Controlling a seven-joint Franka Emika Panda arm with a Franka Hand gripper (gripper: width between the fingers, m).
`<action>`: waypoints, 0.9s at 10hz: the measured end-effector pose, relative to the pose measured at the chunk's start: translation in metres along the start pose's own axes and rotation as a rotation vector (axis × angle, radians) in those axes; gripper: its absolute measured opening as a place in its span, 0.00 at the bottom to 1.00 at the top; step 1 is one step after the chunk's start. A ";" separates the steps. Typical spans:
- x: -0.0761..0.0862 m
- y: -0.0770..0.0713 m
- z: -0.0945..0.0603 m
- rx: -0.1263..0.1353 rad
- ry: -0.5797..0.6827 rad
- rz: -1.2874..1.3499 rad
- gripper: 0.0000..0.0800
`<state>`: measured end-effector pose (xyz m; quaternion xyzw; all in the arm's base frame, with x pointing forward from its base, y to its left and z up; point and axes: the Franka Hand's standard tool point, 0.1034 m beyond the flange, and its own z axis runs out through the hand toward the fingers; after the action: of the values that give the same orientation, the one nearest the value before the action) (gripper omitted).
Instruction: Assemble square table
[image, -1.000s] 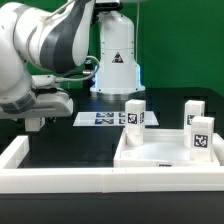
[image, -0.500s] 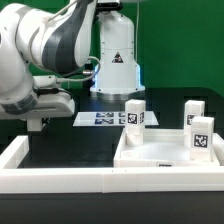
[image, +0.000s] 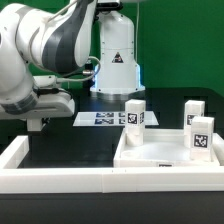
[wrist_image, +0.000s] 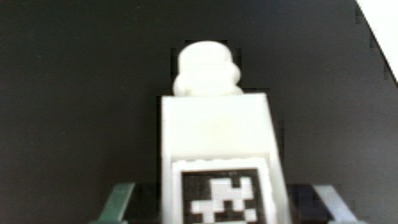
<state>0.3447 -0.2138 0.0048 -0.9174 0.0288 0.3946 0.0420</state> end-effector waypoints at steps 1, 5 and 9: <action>-0.002 -0.005 -0.007 0.012 0.006 -0.007 0.36; -0.019 -0.030 -0.067 0.059 0.090 -0.029 0.36; -0.011 -0.031 -0.074 0.044 0.278 -0.036 0.36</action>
Offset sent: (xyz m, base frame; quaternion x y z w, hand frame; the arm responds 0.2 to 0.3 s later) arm 0.0352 0.0258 0.0568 0.0988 0.0373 -0.0080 0.9944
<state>0.3931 -0.1904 0.0649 -0.9624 0.0268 0.2623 0.0649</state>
